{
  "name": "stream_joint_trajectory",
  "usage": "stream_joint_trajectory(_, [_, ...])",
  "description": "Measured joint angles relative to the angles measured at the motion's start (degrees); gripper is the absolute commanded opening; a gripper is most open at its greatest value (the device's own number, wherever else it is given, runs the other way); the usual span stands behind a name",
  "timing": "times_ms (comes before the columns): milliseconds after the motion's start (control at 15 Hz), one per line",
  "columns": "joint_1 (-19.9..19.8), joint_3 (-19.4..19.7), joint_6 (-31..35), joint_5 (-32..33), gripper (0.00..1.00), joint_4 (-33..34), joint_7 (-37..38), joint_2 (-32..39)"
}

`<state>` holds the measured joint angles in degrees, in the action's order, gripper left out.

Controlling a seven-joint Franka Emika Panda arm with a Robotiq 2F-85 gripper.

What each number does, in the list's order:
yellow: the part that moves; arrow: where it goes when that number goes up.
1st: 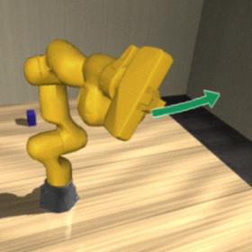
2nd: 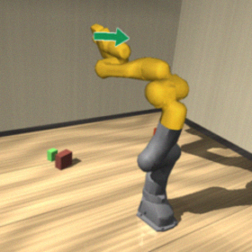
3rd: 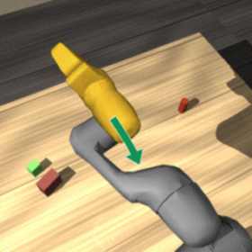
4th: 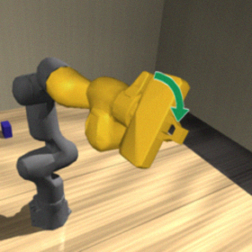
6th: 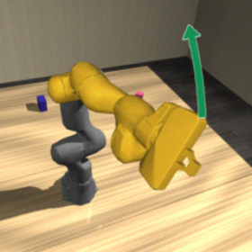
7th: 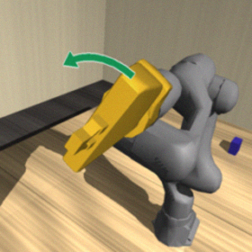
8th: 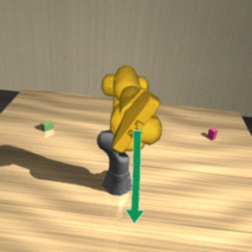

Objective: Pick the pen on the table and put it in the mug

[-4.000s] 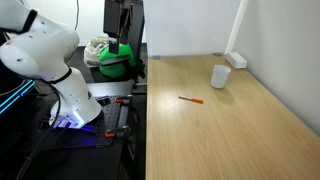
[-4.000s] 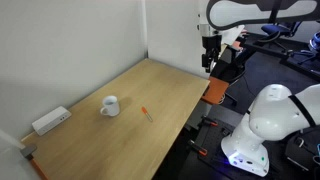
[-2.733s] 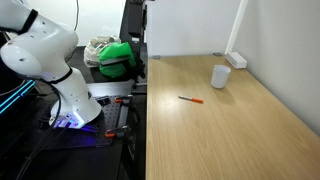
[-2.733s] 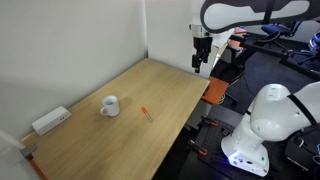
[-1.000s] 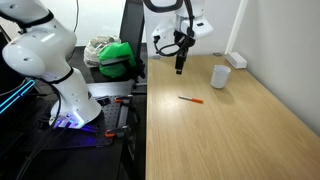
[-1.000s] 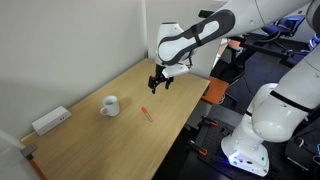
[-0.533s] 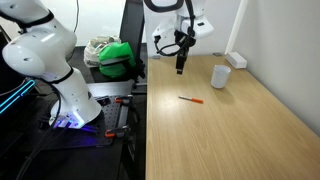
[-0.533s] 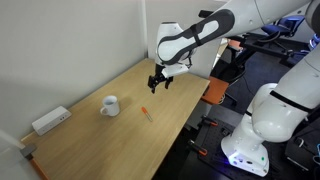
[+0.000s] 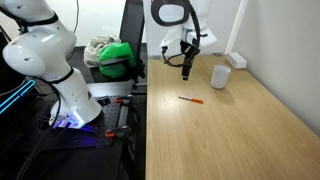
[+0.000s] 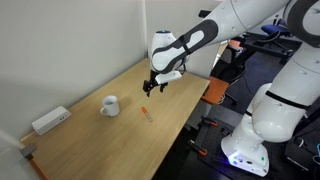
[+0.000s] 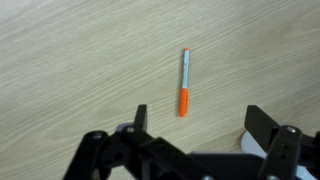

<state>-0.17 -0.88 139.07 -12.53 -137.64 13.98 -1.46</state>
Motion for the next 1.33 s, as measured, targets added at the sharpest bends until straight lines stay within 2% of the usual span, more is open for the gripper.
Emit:
stream_joint_trajectory(400, [1.4, -0.1, 3.9, 0.0, 1.00, 3.4, 0.5, 8.5])
stream_joint_trajectory(1067, [4.3, 0.6, 11.2, 2.0, 1.00, 9.4, 9.0, 20.4])
stream_joint_trajectory(1333, [4.6, 1.0, 11.9, 3.3, 1.00, 11.9, 9.2, 24.1])
